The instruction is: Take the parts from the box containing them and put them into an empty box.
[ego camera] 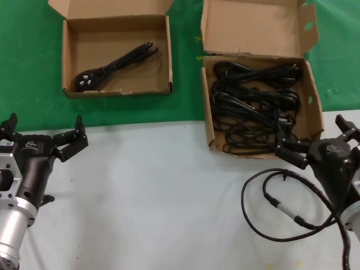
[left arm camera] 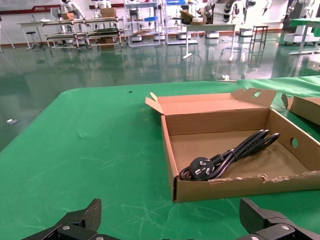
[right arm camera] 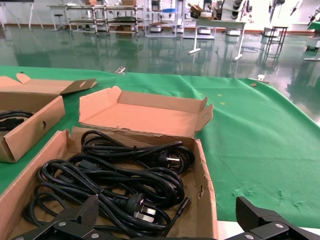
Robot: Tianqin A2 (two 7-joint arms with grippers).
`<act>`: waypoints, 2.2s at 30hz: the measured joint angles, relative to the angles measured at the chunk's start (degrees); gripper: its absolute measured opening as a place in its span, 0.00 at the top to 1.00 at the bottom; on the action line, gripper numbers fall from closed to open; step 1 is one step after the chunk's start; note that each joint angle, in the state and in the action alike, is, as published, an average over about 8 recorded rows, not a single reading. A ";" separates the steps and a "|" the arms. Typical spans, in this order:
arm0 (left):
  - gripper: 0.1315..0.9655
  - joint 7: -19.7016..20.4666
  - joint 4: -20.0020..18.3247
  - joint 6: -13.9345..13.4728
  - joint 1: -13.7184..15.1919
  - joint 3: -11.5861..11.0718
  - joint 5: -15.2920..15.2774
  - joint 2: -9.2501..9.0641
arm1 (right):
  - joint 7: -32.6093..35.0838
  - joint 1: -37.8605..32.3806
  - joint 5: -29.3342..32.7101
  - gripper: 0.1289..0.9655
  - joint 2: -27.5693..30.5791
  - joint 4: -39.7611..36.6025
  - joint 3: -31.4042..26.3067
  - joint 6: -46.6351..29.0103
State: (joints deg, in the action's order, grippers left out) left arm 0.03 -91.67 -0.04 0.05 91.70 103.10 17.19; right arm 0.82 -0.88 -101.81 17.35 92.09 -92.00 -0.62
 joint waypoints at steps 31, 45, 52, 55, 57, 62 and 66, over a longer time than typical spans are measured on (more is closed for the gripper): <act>0.00 0.00 0.00 0.00 0.00 0.00 0.00 0.00 | 0.00 0.00 0.00 0.00 0.00 0.00 0.00 0.00; 0.00 0.00 0.00 0.00 0.00 0.00 0.00 0.00 | 0.00 0.00 0.00 0.00 0.00 0.00 0.00 0.00; 0.00 0.00 0.00 0.00 0.00 0.00 0.00 0.00 | 0.00 0.00 0.00 0.00 0.00 0.00 0.00 0.00; 0.00 0.00 0.00 0.00 0.00 0.00 0.00 0.00 | 0.00 0.00 0.00 0.00 0.00 0.00 0.00 0.00; 0.00 0.00 0.00 0.00 0.00 0.00 0.00 0.00 | 0.00 0.00 0.00 0.00 0.00 0.00 0.00 0.00; 0.00 0.00 0.00 0.00 0.00 0.00 0.00 0.00 | 0.00 0.00 0.00 0.00 0.00 0.00 0.00 0.00; 0.00 0.00 0.00 0.00 0.00 0.00 0.00 0.00 | 0.00 0.00 0.00 0.00 0.00 0.00 0.00 0.00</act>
State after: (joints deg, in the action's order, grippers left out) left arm 0.03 -91.67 -0.04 0.05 91.70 103.10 17.19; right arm 0.82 -0.88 -101.81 17.35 92.09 -92.00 -0.62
